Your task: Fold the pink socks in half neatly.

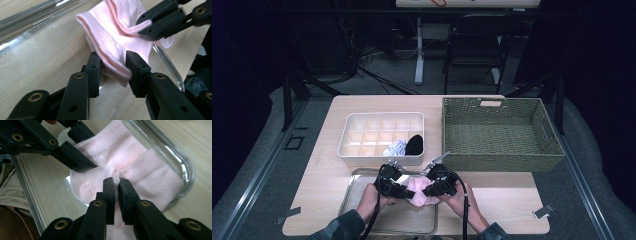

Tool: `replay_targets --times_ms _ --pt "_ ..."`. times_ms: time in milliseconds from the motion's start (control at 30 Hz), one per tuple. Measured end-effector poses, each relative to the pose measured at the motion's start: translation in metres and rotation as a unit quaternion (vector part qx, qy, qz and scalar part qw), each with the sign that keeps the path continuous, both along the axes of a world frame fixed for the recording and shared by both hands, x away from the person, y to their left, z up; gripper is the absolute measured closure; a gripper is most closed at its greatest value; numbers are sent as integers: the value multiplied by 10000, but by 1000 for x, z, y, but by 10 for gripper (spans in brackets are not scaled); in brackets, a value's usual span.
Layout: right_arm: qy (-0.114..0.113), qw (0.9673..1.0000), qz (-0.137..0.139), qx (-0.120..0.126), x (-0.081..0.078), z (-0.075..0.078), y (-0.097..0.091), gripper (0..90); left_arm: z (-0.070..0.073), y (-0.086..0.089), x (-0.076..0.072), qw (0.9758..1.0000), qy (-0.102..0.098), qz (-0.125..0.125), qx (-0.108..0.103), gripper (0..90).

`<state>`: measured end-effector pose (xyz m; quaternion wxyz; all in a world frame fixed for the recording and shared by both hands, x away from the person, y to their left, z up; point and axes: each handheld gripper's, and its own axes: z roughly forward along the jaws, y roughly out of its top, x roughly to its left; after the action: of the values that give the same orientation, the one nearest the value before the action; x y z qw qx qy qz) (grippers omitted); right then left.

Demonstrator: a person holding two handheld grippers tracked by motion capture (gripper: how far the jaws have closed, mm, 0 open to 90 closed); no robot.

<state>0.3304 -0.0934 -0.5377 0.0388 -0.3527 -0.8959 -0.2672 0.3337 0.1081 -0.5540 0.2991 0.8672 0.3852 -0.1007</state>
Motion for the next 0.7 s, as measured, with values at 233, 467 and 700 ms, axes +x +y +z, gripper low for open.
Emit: replay_targets --times_ms 233,467,700 --pt "-207 9996 -109 131 -2 13 -4 859 -1 -1 0 10000 -35 14 29 689" --pt "-407 9986 -127 309 -3 26 -7 856 -1 -5 1 10000 -70 5 -7 686" --pt "-441 9984 -70 342 -4 28 0 856 -2 -5 1 10000 -67 2 -23 690"
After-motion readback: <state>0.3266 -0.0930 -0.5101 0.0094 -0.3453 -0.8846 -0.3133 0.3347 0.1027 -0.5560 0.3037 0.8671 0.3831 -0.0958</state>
